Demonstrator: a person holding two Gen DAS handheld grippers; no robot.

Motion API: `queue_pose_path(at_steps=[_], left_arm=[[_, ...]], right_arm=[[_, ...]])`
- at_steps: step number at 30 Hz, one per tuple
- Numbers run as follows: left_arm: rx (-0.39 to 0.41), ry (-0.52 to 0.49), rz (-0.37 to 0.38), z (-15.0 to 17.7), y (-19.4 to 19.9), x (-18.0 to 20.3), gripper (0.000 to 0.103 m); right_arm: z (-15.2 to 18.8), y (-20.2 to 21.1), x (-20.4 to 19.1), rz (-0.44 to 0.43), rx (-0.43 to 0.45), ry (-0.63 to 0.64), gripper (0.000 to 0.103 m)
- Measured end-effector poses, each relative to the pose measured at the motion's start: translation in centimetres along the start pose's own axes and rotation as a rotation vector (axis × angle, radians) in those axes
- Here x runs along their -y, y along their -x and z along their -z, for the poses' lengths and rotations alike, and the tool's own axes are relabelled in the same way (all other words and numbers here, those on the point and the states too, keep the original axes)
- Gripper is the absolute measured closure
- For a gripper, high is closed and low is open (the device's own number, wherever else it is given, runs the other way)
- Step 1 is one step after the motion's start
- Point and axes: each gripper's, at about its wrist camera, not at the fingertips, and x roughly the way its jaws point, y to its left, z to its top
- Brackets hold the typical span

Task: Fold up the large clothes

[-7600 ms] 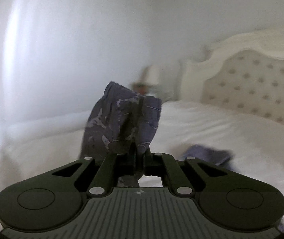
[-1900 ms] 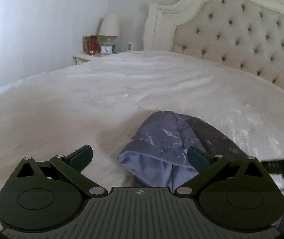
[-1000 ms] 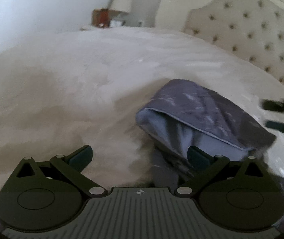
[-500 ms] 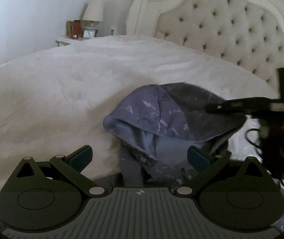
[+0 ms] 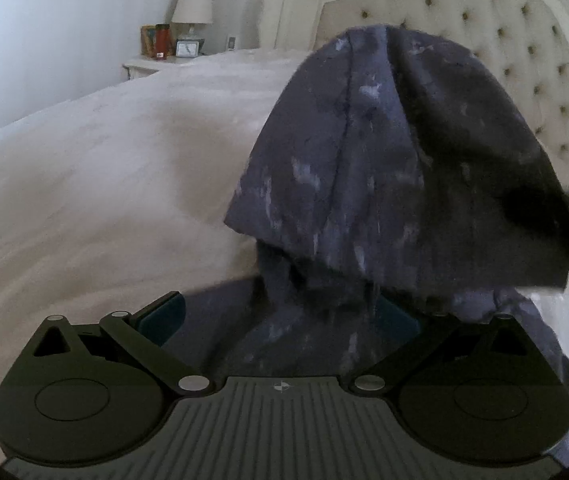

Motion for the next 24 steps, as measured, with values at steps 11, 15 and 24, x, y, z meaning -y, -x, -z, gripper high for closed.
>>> queue_pose_path(at_steps=[11,15,24], left_arm=[[0.022,0.338,0.371,3.6,6.0,-4.5,0.0],[-0.024,0.504,0.425,4.1,3.7,-5.6,0.0],[-0.146,0.62,0.207,5.7,-0.7,-5.8,0.0]], right_arm=[[6.1,2.4,-7.4,-0.055,-0.157,0.206,0.083],[6.8,2.3,-7.6,-0.031,-0.184,0.163,0.082],[7.7,5.0,-6.8,0.003,-0.19,0.022,0.082]])
